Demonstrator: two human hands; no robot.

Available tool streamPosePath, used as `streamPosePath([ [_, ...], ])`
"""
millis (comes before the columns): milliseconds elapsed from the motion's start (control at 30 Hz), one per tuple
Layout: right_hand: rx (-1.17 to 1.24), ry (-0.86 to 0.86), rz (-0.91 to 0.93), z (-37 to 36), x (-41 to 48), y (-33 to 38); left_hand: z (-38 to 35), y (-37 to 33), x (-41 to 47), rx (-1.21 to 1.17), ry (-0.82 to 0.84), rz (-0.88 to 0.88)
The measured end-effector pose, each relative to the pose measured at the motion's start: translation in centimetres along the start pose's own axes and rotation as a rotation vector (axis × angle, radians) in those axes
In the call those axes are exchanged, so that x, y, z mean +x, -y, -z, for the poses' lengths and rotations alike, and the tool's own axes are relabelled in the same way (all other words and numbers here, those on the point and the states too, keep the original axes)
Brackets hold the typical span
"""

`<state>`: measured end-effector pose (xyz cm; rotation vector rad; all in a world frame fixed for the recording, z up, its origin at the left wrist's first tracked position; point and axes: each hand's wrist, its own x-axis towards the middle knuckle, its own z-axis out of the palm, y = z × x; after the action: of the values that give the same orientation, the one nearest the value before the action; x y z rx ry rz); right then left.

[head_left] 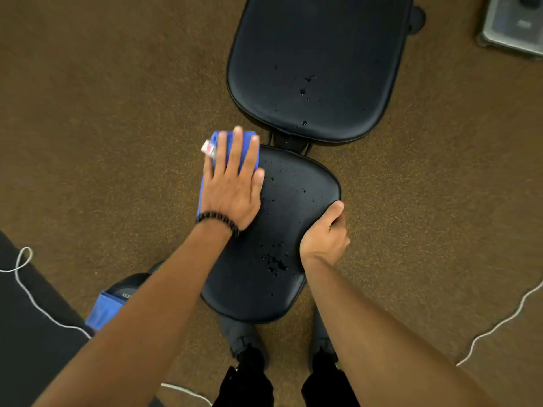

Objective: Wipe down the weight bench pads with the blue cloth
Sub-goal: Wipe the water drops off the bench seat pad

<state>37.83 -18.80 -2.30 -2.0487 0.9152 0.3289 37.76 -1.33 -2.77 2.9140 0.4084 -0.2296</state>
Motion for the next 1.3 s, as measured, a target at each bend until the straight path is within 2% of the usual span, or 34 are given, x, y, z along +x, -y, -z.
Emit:
streamPosePath([
  [133, 0.008, 0.004, 0.007, -0.1, 0.0, -0.2, 1.1, 0.0, 4.2, -0.071, 0.06, -0.015],
  [333, 0.004, 0.024, -0.016, 0.0, 0.1, -0.3, 0.8, -0.2, 2.2, -0.094, -0.002, -0.02],
  [500, 0.005, 0.035, -0.027, 0.1, 0.2, -0.3, -0.6, 0.7, -5.4, -0.066, 0.0, -0.041],
  [700, -0.004, 0.044, -0.014, 0.1, 0.2, -0.4, -2.2, 0.8, -17.3, -0.046, 0.101, 0.026],
  [800, -0.004, 0.034, -0.004, 0.1, 0.3, -0.5, -2.9, 0.6, -20.4, -0.033, 0.133, 0.028],
  [933, 0.009, 0.006, 0.031, -0.1, 0.3, -0.7, -2.5, 1.2, -17.5, -0.011, 0.118, -0.022],
  [1067, -0.002, 0.008, 0.025, -0.1, 0.3, -0.8, -1.1, 1.1, -9.8, -0.018, 0.065, -0.049],
  [1200, 0.027, 0.009, 0.026, -0.1, 0.3, -0.7, 0.1, 0.4, -0.8, -0.006, 0.013, -0.18],
  [1300, 0.022, 0.012, 0.031, -0.1, 0.2, -0.7, 0.6, -0.5, 2.8, 0.01, 0.028, -0.232],
])
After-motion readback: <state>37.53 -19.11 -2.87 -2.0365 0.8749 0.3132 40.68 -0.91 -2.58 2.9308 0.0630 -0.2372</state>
